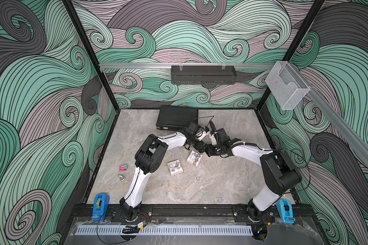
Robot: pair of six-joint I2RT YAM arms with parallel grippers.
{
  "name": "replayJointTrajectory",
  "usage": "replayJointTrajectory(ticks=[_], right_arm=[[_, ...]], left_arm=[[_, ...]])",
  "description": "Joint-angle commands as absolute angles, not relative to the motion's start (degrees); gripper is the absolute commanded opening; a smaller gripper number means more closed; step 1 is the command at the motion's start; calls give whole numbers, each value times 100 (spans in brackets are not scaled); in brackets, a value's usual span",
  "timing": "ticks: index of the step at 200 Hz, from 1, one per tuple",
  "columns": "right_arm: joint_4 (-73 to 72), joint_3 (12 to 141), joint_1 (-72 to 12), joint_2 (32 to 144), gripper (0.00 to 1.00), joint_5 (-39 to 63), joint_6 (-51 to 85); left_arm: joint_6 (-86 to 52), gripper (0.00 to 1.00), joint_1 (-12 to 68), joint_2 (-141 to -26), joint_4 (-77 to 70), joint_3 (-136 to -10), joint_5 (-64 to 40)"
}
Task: Take the rings out of the lift-off lid box
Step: Take out the ring from the jewelry box.
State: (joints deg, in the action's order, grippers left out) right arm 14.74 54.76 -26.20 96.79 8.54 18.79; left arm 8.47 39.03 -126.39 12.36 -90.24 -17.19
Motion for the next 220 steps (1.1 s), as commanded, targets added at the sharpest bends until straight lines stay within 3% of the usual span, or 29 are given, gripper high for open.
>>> replayJointTrajectory(ticks=[1,43,94,220], right_arm=[[1437,5502,-2645,9812,20,855,1832],[1406,5528,-2641,9909,19,879,1831],[1431,5531,-2641,9856,0,860,1827],[1166,5319,-2645,9289,0,1004,1784]], left_arm=[[923,98,3894,-12796,1358,-9257,-1749],[923,97,3894,-12825,1380,-9279,-1740],[932,97,3894,-12858,1405,-9316,-1723],[932,97,3894,-12937,1450,-9378,-1740]])
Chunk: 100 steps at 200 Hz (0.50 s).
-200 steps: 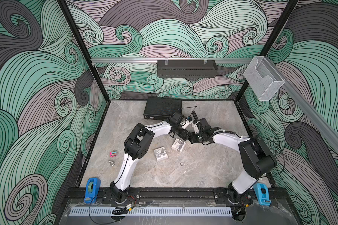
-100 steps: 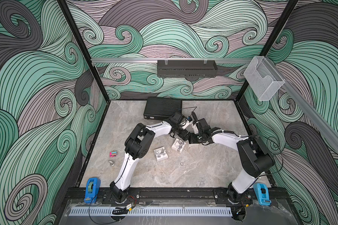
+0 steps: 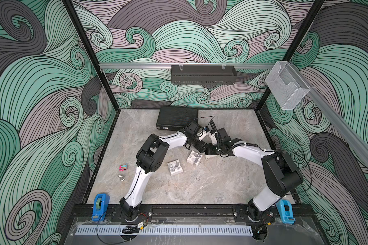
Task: Take the rings out of the lift-off lid box
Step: Take out the ring from the jewelry box.
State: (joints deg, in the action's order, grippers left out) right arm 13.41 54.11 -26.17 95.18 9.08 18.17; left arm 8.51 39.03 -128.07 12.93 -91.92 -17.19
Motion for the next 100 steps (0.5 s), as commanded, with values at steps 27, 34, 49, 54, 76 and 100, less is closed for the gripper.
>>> replayJointTrajectory(ticks=[27,34,49,54,76,100], right_arm=[[1082,5256,-2638,9178,0,1002,1778],[1081,5240,-2642,9151,0,1004,1771],[1081,5235,-2634,9110,0,1005,1765],[1081,5230,-2637,9092,0,1008,1762],[1147,5160,-2637,8948,0,1022,1740],[1262,4880,-2639,8472,0,1098,1757]], left_arm=[[949,97,3894,-12944,1468,-9404,-1731],[949,97,3894,-12942,1469,-9415,-1731],[949,97,3898,-12946,1477,-9418,-1731],[949,97,3894,-12938,1485,-9422,-1731],[949,97,3894,-12905,1488,-9422,-1731],[958,97,3896,-12753,1494,-9414,-1749]])
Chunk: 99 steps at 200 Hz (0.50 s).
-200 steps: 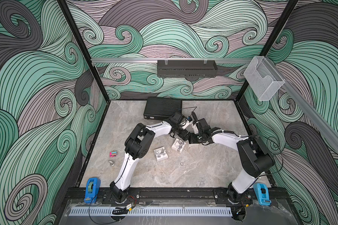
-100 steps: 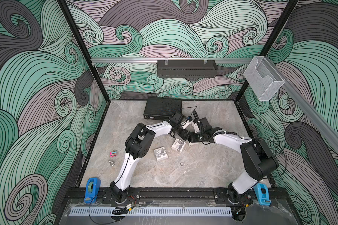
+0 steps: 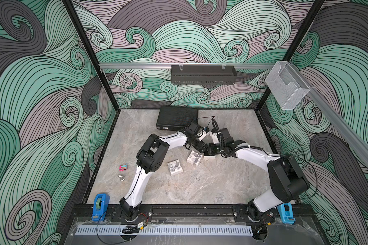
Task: Take the rings out of the lift-off lid box
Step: Take out the ring from the jewelry box, then place the ring at the center of the board.
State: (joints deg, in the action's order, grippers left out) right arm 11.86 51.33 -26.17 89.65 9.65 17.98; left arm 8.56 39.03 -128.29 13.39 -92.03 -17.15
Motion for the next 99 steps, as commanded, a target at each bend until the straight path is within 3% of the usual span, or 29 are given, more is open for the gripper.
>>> replayJointTrajectory(ticks=[1,60,99], right_arm=[[1268,4861,-2638,8437,0,1098,1757],[1918,3875,-2878,6838,0,1586,2010],[1654,3313,-3477,6775,0,1707,2440]], left_arm=[[962,97,3895,-12744,1494,-9414,-1749],[1160,97,3885,-11758,1408,-9164,-1589],[1017,97,3885,-10693,979,-8037,-1379]])
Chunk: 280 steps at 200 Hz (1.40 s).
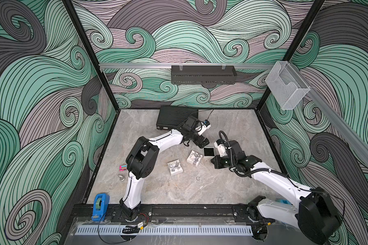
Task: Take the rings out of the lift-off lid box
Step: Place the ring at the center of the board.
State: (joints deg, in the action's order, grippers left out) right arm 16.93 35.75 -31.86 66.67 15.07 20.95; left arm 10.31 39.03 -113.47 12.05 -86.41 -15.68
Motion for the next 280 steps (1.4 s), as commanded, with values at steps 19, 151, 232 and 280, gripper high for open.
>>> replayJointTrajectory(ticks=[19,151,232,280], right_arm=[[1115,3104,-3709,7091,0,1976,2714],[424,3041,-3946,8384,1,2373,2975],[1898,3443,-3927,7550,48,1804,2450],[3382,4216,-3115,6570,99,1141,1934]], left_arm=[[895,97,3885,-10072,728,-7220,-1135],[312,98,3894,-7744,771,-4587,-708],[378,97,3894,-7350,1078,-4555,-154],[296,98,3894,-6846,1347,-4430,273]])
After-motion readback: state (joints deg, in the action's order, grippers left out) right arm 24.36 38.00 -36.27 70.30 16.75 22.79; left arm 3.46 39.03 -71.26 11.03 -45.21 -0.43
